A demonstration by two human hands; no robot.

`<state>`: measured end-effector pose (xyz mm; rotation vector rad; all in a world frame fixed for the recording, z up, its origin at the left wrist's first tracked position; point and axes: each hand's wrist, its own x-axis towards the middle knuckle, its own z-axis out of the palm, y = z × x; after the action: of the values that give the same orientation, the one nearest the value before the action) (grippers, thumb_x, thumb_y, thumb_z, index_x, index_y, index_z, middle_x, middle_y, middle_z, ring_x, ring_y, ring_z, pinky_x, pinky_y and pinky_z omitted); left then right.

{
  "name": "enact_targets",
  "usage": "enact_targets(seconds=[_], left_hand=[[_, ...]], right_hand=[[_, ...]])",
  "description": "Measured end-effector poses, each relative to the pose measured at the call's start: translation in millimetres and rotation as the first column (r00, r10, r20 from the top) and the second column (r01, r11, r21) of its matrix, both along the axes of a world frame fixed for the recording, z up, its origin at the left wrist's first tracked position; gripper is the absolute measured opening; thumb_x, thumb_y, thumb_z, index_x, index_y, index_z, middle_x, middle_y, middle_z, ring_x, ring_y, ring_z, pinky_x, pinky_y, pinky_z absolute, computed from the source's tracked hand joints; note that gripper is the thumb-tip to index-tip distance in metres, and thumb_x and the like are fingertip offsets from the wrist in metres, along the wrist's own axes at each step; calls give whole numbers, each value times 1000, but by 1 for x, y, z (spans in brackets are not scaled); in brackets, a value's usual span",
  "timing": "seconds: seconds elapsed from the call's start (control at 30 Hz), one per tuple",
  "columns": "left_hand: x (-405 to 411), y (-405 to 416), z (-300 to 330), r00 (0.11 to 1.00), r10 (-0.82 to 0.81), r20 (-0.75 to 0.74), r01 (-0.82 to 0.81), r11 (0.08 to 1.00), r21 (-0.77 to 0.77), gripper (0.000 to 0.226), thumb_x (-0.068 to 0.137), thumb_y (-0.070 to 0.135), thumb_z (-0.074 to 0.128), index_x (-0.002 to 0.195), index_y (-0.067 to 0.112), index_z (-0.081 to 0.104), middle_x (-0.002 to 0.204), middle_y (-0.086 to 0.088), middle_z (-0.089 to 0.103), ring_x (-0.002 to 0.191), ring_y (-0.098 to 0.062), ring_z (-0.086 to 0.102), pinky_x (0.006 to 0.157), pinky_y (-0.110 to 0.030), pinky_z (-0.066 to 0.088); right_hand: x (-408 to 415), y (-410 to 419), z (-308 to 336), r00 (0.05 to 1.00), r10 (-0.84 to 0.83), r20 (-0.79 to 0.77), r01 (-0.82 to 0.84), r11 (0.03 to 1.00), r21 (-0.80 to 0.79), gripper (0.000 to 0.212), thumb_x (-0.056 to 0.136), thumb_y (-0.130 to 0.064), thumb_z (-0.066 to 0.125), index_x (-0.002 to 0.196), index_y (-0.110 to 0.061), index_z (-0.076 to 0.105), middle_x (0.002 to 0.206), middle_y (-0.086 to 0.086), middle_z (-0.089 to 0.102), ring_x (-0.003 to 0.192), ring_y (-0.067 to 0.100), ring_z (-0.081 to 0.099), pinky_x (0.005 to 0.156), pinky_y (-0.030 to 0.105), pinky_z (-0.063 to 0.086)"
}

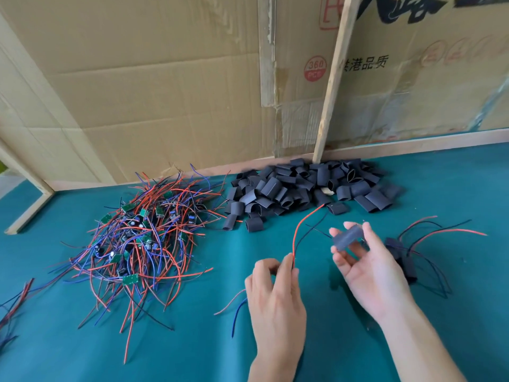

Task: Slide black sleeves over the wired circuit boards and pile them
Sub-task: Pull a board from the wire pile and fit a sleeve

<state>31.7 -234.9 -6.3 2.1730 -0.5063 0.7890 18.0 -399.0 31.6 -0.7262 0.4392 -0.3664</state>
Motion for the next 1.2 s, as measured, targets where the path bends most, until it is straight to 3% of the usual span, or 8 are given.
enact_targets(seconds=[0.07,0.17,0.47,0.63,0.9,1.2], left_hand=[[-2,0,0,998,-58,-18,58,998,-1,25,89,4,72,112,10,76,93,-8,58,72,-28,58,70,-36,48],[-5,1,2,991,-136,-17,136,991,10,25,89,7,68,113,7,76,92,-10,59,70,-30,59,63,-38,56],[-8,1,0,964,-258,59,259,966,-2,26,98,17,55,116,10,73,96,-3,51,71,-21,56,63,-31,52],[-8,0,-2,957,-284,58,284,959,0,25,98,16,56,120,15,69,99,-1,49,70,-24,56,63,-32,52],[-8,0,0,953,-302,39,302,953,-8,26,99,17,55,124,22,61,101,0,48,73,-24,57,64,-34,52],[-8,1,0,957,-291,-7,291,957,-2,30,93,7,65,121,18,68,98,-3,52,74,-24,56,66,-36,53]], right_hand=[[1,-4,-1,996,-83,-14,83,996,-27,32,105,-42,55,109,-12,66,98,12,80,63,18,69,57,22,58],[-2,-10,-1,975,-215,-56,210,973,-94,31,109,-39,50,102,-13,64,90,9,80,56,12,66,52,17,53],[-6,-21,4,879,-465,-106,447,881,-152,34,109,-35,51,83,-15,62,68,-1,76,53,8,65,51,15,51],[-3,-17,6,870,-485,-90,472,871,-133,30,109,-32,54,85,-15,60,59,-2,70,53,8,67,52,16,53],[-3,-14,5,867,-492,-77,473,862,-180,29,108,-31,55,87,-12,63,61,-1,72,57,10,70,54,16,54],[-3,-12,5,857,-513,-53,491,843,-219,26,107,-31,58,86,-14,58,56,-2,67,53,13,69,53,18,55]])
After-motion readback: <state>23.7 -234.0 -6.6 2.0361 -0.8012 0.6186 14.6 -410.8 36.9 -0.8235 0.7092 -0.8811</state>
